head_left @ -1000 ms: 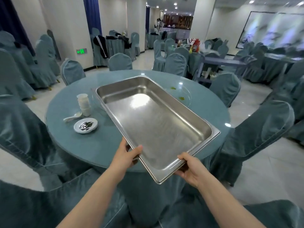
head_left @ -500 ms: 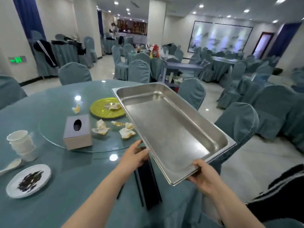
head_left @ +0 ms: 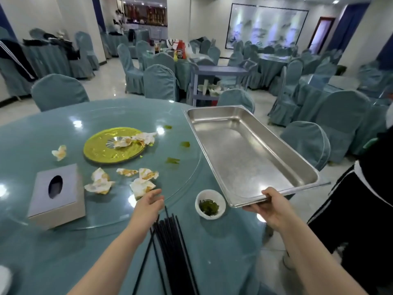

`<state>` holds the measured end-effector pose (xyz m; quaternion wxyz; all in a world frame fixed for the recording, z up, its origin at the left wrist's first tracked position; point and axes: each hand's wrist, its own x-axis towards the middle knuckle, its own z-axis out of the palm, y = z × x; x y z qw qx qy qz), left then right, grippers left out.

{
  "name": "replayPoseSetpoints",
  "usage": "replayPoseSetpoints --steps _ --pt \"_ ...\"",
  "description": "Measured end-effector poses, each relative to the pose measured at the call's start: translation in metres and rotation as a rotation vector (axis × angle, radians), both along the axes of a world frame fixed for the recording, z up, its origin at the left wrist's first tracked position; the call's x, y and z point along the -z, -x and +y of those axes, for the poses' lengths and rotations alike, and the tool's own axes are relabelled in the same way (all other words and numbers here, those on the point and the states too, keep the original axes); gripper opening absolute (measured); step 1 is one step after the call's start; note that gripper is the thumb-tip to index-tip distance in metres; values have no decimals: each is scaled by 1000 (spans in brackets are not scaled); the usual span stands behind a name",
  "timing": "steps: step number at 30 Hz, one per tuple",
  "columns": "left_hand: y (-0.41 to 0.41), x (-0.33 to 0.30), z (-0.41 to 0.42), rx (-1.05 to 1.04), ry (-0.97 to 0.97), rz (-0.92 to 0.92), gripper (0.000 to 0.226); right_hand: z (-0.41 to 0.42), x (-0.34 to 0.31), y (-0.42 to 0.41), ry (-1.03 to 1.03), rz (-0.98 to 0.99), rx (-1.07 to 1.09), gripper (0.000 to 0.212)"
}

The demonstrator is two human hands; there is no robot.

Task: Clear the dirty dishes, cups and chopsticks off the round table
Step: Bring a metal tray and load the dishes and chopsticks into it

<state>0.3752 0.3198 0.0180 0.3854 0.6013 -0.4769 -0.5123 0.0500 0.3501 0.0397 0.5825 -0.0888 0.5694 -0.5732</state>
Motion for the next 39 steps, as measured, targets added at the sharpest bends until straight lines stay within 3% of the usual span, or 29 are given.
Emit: replayPoseSetpoints --steps 15,20,26,32,39 --pt "48 48 -93 5 -37 -257 41 -116 59 60 -109 -86 81 8" --pt "46 65 -123 -6 -106 -421 46 -133 81 65 -124 -94 96 9" --pt "53 86 -158 104 -94 -572 53 -156 101 68 -124 -106 147 11" --pt "63 109 -178 397 -125 -706 60 -177 117 65 -134 -116 174 8" --pt "58 137 -168 577 -176 -938 72 -191 135 48 -163 -152 135 12"
